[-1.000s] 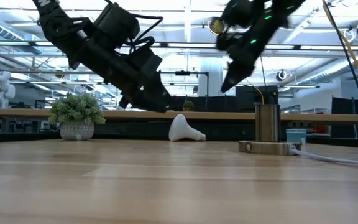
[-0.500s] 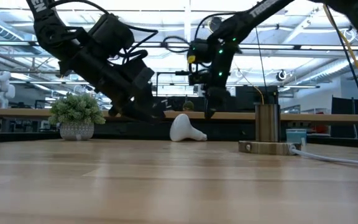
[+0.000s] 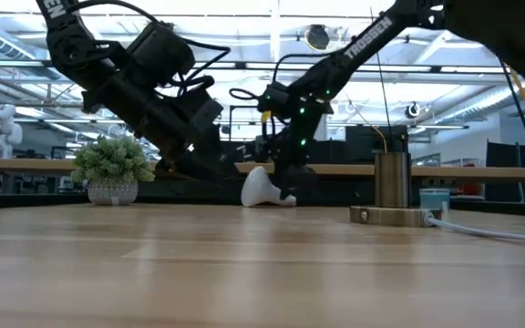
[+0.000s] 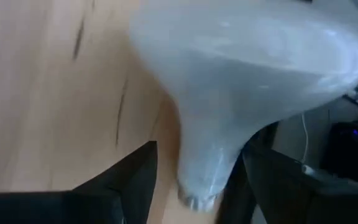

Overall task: Screw lightbulb
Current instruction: Insert the white lightbulb into the lamp

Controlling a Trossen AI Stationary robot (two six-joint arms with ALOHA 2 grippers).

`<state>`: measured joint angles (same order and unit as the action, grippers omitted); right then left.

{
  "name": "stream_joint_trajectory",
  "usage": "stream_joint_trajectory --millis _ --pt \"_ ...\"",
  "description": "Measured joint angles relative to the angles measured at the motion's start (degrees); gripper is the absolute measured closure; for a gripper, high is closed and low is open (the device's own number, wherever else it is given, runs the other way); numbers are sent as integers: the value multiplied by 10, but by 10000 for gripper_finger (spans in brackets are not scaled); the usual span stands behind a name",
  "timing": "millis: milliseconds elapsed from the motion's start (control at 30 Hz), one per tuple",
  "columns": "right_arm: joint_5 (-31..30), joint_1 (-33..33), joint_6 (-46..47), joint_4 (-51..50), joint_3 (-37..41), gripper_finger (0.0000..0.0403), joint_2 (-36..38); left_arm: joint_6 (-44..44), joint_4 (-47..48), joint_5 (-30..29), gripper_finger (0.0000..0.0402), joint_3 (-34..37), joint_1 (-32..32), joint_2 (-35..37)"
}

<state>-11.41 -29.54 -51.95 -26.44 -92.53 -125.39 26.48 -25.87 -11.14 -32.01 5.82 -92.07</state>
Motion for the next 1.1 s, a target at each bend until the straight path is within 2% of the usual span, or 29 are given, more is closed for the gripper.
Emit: stream_joint_trajectory --millis 167,333,433,567,667,767,1000,1100 --pt "74 1 27 13 0 194 -18 0 -1 1 170 0 0 0" --pt "153 -5 143 7 0 215 -19 0 -3 2 170 0 0 0" --pt "188 -2 182 -15 1 231 -15 0 -4 2 170 0 0 0" --pt "160 6 239 -23 1 268 -14 0 -3 2 170 0 0 0" --pt "134 8 265 -41 1 270 -7 -1 -2 2 170 0 0 0" --pt "143 8 278 -105 2 270 19 -4 -2 2 170 0 0 0" --pt "145 28 356 -311 3 270 145 -15 -4 1 170 0 0 0" --pt "146 51 370 -352 37 270 229 -15 -4 1 170 0 0 0"
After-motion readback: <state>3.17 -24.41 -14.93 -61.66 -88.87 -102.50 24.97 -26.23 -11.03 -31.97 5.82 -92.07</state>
